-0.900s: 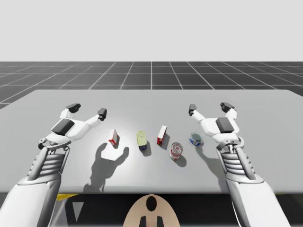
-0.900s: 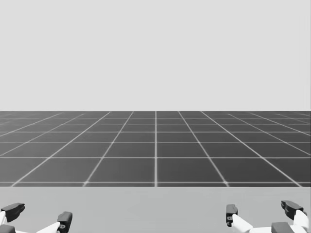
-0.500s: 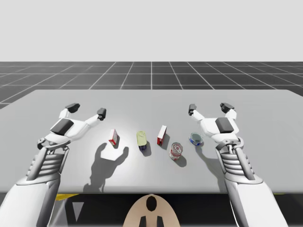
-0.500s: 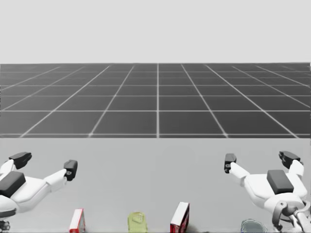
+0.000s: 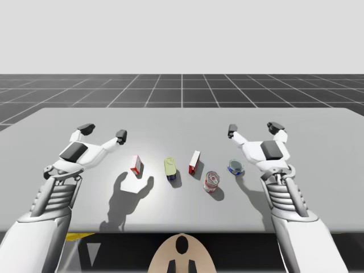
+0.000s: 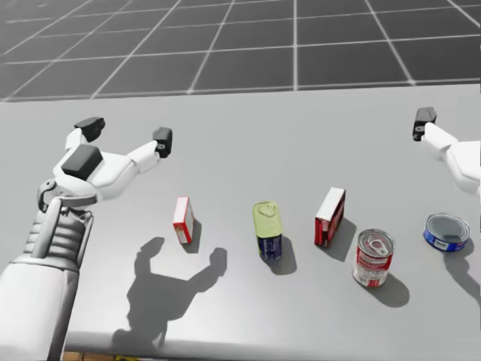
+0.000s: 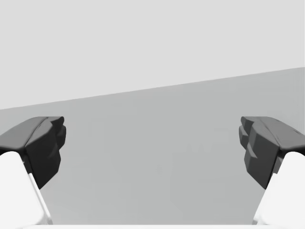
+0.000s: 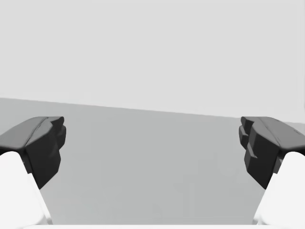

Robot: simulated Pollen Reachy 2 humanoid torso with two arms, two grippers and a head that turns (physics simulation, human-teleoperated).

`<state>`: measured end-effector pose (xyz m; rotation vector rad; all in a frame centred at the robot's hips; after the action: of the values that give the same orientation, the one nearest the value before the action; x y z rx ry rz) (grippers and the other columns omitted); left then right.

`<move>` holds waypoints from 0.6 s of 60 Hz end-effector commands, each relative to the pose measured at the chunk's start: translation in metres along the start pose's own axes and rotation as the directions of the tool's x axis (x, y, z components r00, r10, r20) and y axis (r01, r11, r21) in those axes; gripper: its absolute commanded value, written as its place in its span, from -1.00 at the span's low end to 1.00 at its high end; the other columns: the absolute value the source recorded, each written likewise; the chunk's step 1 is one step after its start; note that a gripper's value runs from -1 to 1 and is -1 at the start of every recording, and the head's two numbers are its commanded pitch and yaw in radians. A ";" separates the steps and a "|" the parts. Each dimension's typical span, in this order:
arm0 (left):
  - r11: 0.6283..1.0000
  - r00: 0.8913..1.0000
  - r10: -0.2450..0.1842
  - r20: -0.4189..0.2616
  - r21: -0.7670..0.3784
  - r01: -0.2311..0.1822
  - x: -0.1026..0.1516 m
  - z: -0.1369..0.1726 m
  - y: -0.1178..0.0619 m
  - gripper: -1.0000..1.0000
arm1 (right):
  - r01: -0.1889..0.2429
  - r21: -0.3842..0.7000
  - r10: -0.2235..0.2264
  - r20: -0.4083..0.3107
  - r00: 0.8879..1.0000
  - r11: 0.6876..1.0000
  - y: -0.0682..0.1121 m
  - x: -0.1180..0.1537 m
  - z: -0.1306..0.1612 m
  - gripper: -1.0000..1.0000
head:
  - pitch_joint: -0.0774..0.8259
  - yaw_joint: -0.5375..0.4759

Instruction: Grasp the gelatin box and hold it up.

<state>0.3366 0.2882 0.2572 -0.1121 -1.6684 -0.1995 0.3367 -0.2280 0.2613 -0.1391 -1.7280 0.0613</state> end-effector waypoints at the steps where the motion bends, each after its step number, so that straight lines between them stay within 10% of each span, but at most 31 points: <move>1: 1.000 1.000 0.000 -0.001 0.000 0.000 0.000 0.000 0.000 -1.00 | -0.004 0.000 0.004 0.004 1.000 1.000 -0.001 0.001 0.001 -1.00 | 0.49 0.46; 26: 0.999 1.000 0.023 0.004 -0.028 -0.023 0.007 0.005 -0.009 -1.00 | -0.014 0.009 0.014 -0.002 1.000 1.000 0.003 -0.001 0.002 -1.00 | 0.65 0.70; 36: 0.998 0.990 0.015 -0.142 0.068 -0.005 0.013 0.014 -0.022 -1.00 | -0.025 0.003 0.025 -0.005 1.000 1.000 0.002 -0.004 0.000 -1.00 | 0.62 0.69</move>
<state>0.3254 0.2758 0.2645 -0.0987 -1.6173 -0.1793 0.3362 -0.2257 0.2589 -0.1495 -1.7241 0.0795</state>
